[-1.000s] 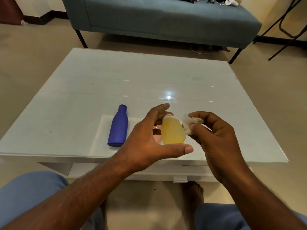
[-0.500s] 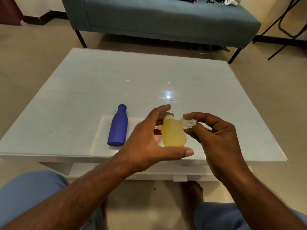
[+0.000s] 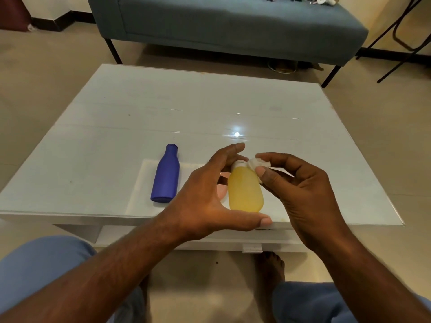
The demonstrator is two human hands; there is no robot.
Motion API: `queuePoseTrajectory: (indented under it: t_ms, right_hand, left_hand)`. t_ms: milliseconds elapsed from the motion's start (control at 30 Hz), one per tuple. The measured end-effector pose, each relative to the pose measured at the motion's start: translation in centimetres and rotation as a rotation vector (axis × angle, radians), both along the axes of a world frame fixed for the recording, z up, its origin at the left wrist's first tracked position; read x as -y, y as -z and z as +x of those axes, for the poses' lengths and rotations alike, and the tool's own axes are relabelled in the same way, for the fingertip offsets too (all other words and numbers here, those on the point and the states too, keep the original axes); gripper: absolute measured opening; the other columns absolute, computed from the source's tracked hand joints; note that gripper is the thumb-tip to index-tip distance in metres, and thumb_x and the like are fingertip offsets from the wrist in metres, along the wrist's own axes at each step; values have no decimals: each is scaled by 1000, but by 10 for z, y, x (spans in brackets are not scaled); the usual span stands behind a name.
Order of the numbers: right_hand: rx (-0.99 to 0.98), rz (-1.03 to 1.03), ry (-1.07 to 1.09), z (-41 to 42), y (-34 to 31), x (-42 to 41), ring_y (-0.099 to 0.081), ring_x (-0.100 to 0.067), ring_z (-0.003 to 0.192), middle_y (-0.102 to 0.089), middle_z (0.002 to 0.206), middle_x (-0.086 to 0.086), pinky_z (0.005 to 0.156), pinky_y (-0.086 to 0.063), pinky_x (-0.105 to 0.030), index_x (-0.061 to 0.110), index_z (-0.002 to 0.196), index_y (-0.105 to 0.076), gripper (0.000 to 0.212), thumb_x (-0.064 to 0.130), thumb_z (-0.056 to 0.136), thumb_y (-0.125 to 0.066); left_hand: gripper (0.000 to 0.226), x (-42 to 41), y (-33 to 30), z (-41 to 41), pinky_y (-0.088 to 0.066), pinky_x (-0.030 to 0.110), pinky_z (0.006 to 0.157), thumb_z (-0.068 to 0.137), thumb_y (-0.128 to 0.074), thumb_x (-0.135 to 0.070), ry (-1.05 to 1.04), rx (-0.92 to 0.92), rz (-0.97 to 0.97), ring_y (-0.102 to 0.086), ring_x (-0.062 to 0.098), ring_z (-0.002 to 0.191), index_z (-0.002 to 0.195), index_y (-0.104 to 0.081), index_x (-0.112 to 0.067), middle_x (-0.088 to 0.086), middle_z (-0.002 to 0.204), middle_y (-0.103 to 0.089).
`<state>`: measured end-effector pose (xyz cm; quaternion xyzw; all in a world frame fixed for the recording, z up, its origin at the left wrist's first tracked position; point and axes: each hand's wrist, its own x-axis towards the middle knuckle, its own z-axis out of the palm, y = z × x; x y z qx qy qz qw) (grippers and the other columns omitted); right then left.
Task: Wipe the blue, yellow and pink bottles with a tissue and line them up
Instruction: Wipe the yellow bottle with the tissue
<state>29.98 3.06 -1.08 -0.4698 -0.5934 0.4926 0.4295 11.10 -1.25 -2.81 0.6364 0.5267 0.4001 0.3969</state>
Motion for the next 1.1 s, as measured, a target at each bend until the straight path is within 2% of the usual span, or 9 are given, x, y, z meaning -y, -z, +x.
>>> queuePoseTrajectory:
  t_ms: [133,200,300,467,600,700,833,967,1100]
  right_hand:
    - [16,62,-68,0,1,2,-76,-16,102,-82,101,6,91,-64,-34,27,101,-81,15,18,91,-76]
    - [-14,101,-109,0,0,4,-76,-19,102,-82,99,4,89,-64,-32,29,93,-83,17,14,89,-76]
    - [-69,135,-151,-2,-5,7,-77,-20,100,-82,97,4,84,-61,-24,30,90,-84,14,26,83,-72]
    - [-83,60,-36,1,-2,1,-77,-13,102,-83,100,4,87,-61,-21,23,99,-81,26,0,94,-69]
    - [-81,88,-66,0,-1,5,-76,-15,89,-79,91,5,74,-60,-24,20,92,-79,10,14,84,-76]
    - [-104,165,-186,-3,-2,12,-69,-11,69,-70,78,8,61,-55,-20,16,80,-75,13,25,74,-70]
    - [-119,233,-133,-3,-3,11,-71,-18,84,-73,85,5,74,-60,-26,23,84,-75,9,23,80,-67]
    - [-62,140,4,1,-1,5,-75,-21,94,-78,97,2,85,-65,-34,28,108,-73,25,11,90,-77]
    - [-93,215,-72,-2,-5,15,-74,-20,88,-77,89,2,76,-63,-26,24,93,-77,20,6,85,-72]
  left_hand:
    - [110,-2,4,-4,-54,13,85,57,-90,-52,-58,67,-17,-57,-3,120,149,-30,-47,-26,134,-54]
    - [108,-3,4,-5,-55,13,83,58,-91,-50,-80,96,-27,-59,-1,119,149,-32,-45,-23,134,-55]
    - [107,-4,3,-4,-54,12,83,58,-92,-45,-91,151,-33,-59,0,120,149,-35,-42,-19,134,-57]
    - [111,3,1,0,-54,27,99,59,-96,-28,30,143,4,-56,7,129,150,-34,-43,-19,138,-56]
    - [109,1,3,0,-56,25,96,59,-94,-38,-2,156,25,-56,6,129,150,-33,-43,-21,138,-54]
    - [105,-6,3,-5,-57,28,96,59,-89,-48,-63,184,17,-57,7,128,149,-35,-42,-18,140,-54]
    - [104,-4,2,-6,-56,34,99,62,-90,-43,-20,197,2,-57,12,129,150,-34,-42,-15,141,-55]
    - [109,-3,2,-3,-55,20,93,60,-93,-38,11,128,18,-56,3,127,149,-31,-46,-23,138,-54]
    - [107,-5,2,-6,-56,19,89,58,-91,-47,-18,139,-14,-59,2,123,148,-32,-49,-23,134,-56]
